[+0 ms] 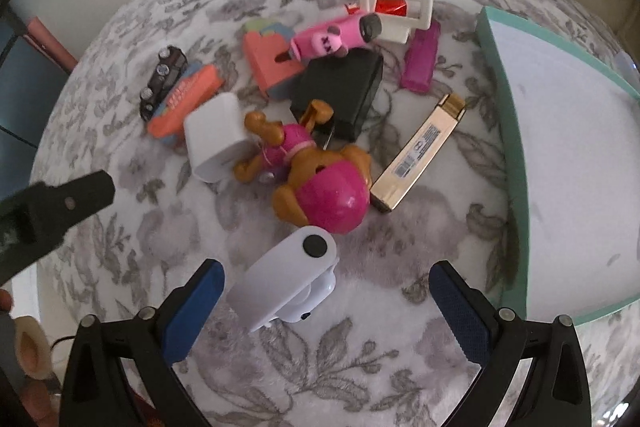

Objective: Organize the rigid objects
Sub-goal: 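Close the right gripper on the white watch band while the left tool moves toward the white charger cube, then grasp the white charger cube with the left gripper while the right gripper lifts the band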

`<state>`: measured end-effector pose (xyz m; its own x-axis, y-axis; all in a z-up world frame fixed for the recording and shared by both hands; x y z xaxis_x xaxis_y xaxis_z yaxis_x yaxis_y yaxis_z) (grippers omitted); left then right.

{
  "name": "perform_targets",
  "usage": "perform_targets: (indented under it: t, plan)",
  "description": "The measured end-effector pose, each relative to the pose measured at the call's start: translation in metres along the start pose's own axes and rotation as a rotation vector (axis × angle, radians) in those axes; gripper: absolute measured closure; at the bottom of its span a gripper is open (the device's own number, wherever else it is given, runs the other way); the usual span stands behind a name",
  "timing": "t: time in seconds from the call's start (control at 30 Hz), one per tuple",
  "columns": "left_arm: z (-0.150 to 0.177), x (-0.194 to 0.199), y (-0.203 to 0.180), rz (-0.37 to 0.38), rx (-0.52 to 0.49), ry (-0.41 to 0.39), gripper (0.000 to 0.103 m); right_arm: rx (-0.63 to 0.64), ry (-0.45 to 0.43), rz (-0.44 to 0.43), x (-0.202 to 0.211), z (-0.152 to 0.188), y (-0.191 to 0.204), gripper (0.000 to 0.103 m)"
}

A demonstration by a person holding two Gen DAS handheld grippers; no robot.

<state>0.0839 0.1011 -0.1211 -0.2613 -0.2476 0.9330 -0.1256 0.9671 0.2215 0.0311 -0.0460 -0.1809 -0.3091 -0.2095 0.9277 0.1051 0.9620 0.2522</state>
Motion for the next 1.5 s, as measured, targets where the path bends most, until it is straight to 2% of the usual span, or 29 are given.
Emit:
perform_targets:
  t: [0.2,0.4,0.67,0.9,1.1,1.3,1.5]
  plan:
    - [0.0,-0.001,-0.001,-0.008,-0.007,0.003,0.0,0.002,0.02,0.012,-0.012,0.005,0.002,0.001]
    - [0.001,-0.004,0.0,-0.021,-0.005,0.006,0.0,0.036,0.008,0.059,-0.014,0.009,0.003,0.009]
    - [0.001,-0.002,-0.005,-0.026,-0.019,-0.001,0.0,0.057,0.004,0.031,-0.006,0.013,0.014,0.036]
    - [0.001,-0.002,-0.011,-0.02,-0.034,0.001,0.0,0.025,-0.006,-0.001,0.004,0.007,0.003,0.05]
    - [0.003,-0.007,-0.019,0.027,-0.004,0.028,0.0,-0.007,-0.025,-0.022,0.011,-0.002,-0.01,0.05]
    - [0.001,-0.009,-0.023,0.067,0.059,0.049,0.0,-0.034,-0.082,-0.051,0.03,-0.012,-0.02,0.05]
    - [-0.008,-0.009,-0.032,0.097,0.116,0.04,0.0,-0.062,-0.141,-0.035,0.047,-0.021,-0.033,0.051]
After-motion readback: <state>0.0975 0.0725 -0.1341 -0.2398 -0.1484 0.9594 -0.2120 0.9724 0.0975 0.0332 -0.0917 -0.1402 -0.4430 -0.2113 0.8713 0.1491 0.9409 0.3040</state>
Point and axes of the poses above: each gripper's, at about its wrist camera, not at the fingertips, and x roughly against the way its jaws point, y to its left, z to its underside, the point moved 10 cm from there along -x, roughly the way its jaws point, and after that the axes turned 9 degrees about -z, right-handed, at the moved point
